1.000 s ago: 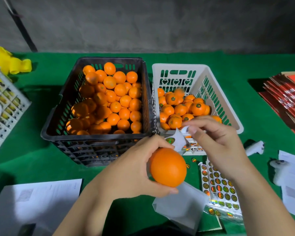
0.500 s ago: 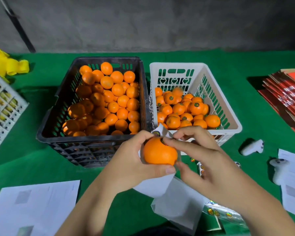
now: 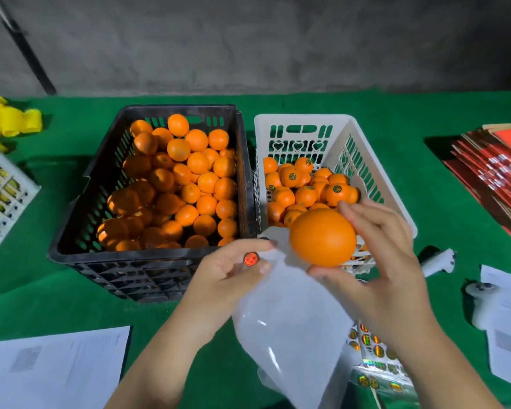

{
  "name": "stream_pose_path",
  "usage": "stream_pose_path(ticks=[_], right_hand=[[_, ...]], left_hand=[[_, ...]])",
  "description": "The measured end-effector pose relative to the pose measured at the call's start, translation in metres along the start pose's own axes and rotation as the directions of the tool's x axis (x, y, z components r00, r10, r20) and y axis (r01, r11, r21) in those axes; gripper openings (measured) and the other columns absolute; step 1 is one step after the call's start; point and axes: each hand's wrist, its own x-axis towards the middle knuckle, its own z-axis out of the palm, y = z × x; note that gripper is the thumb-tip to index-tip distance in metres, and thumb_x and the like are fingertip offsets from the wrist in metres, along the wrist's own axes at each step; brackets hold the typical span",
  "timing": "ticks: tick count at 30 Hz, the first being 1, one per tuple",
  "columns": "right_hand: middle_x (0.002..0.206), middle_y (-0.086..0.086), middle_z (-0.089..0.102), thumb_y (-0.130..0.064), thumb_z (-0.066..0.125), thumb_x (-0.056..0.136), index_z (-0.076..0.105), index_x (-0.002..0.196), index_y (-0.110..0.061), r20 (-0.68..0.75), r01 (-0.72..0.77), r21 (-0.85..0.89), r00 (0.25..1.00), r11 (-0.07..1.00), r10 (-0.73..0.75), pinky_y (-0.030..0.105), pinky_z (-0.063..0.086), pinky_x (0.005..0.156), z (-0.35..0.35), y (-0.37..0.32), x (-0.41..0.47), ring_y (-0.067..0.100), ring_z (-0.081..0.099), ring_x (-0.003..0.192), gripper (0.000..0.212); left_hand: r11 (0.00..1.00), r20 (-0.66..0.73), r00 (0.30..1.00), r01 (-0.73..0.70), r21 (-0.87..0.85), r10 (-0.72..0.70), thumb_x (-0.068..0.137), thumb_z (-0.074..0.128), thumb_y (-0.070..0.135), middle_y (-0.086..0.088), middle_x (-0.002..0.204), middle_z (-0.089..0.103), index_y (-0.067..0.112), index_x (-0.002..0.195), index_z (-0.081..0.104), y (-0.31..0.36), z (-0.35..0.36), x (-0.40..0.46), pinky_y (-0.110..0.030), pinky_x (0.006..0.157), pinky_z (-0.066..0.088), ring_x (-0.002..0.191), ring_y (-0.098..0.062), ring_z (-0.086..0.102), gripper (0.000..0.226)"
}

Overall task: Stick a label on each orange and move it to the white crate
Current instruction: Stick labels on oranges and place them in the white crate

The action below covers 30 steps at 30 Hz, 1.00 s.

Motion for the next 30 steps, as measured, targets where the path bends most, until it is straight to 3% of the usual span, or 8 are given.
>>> stream_pose_path(ticks=[3,7,10,12,16,19,25,30], right_hand=[[0.128,0.007,0.057,-0.047,0.085,0.08,0.056,0.145,-0.007,-0.002,-0.024,-0.147,1.0,0.989,0.024,0.02,0.029,0.109,0.001,0.043,0.014,0.022,0.046,0.121,0.082],[0.133,0.02,0.059,-0.023,0.09,0.078,0.052,0.15,-0.004,0.112,-0.096,-0.345,0.983,0.934,0.143,0.05,0.045,0.101,0.022,0.096,0.031,0.043,0.051,0.125,0.084],[0.159,0.013,0.043,-0.029,0.079,0.094,0.042,0.159,-0.017,0.226,-0.266,-0.386,0.901,0.883,0.37,0.056,0.03,0.117,0.04,0.109,0.04,0.038,0.029,0.144,0.077],[0.162,-0.001,0.042,-0.059,0.059,0.099,0.049,0.156,-0.026,0.271,-0.55,-0.052,0.796,0.834,0.541,0.052,0.024,0.124,0.05,0.1,0.042,0.026,0.032,0.149,0.066],[0.131,0.001,0.073,-0.081,0.059,0.082,0.069,0.133,-0.028,0.639,-0.809,0.528,0.579,0.258,0.506,0.05,0.052,0.103,0.069,0.082,0.049,0.022,0.069,0.12,0.074],[0.105,0.007,0.08,-0.03,0.067,0.102,0.076,0.116,-0.027,0.521,-0.742,0.442,0.67,0.504,0.529,0.052,0.064,0.083,0.086,0.081,0.05,0.032,0.074,0.095,0.017],[0.102,0.006,0.079,-0.016,0.058,0.107,0.074,0.112,-0.024,0.271,-0.665,0.565,0.708,0.488,0.652,0.047,0.064,0.079,0.108,0.095,0.049,0.033,0.075,0.096,0.018],[0.103,0.004,0.08,-0.016,0.058,0.107,0.075,0.112,-0.028,0.266,-0.657,0.541,0.726,0.525,0.635,0.041,0.064,0.078,0.106,0.104,0.044,0.025,0.077,0.093,0.021]], left_hand=[[1.0,-0.036,0.999,-0.008,0.018,0.009,0.09,0.075,0.024,0.012,0.119,0.076,0.044,0.125,0.069,-0.008,-0.005,0.009,-0.021,0.083,0.058,0.104,-0.011,0.075,0.041],[0.998,0.026,0.999,-0.021,-0.061,0.023,0.095,0.073,0.018,0.001,0.135,0.072,0.05,0.146,0.046,-0.006,-0.006,0.021,-0.037,0.098,0.059,0.124,-0.019,0.07,0.066],[0.989,0.047,0.996,-0.084,0.119,0.079,0.097,0.068,0.022,0.004,0.133,0.073,0.037,0.14,0.062,0.0,-0.008,0.034,-0.043,0.102,0.055,0.125,-0.017,0.069,0.046],[0.977,0.035,0.994,-0.111,0.183,0.106,0.098,0.066,0.025,0.005,0.125,0.076,0.033,0.127,0.071,0.008,-0.01,0.043,-0.043,0.097,0.058,0.117,-0.017,0.072,0.03],[0.893,-0.048,0.977,-0.167,0.418,0.206,0.104,0.065,0.022,0.011,0.114,0.077,0.028,0.121,0.071,0.025,-0.025,0.078,-0.038,0.091,0.056,0.107,-0.008,0.071,0.019],[0.836,-0.059,0.975,-0.153,0.528,0.215,0.107,0.061,0.026,0.005,0.11,0.076,0.023,0.121,0.07,0.035,-0.032,0.111,-0.037,0.087,0.053,0.102,-0.012,0.069,0.018],[0.796,-0.108,0.962,-0.141,0.589,0.25,0.111,0.043,0.023,0.006,0.126,0.069,0.021,0.129,0.068,0.024,-0.042,0.195,-0.034,0.103,0.051,0.119,-0.011,0.062,0.031],[0.185,-0.112,0.961,0.066,0.981,0.252,0.098,0.053,0.001,-0.01,0.164,0.038,0.025,0.154,0.047,0.0,-0.081,0.26,-0.05,0.121,0.032,0.145,-0.041,0.035,0.061]])
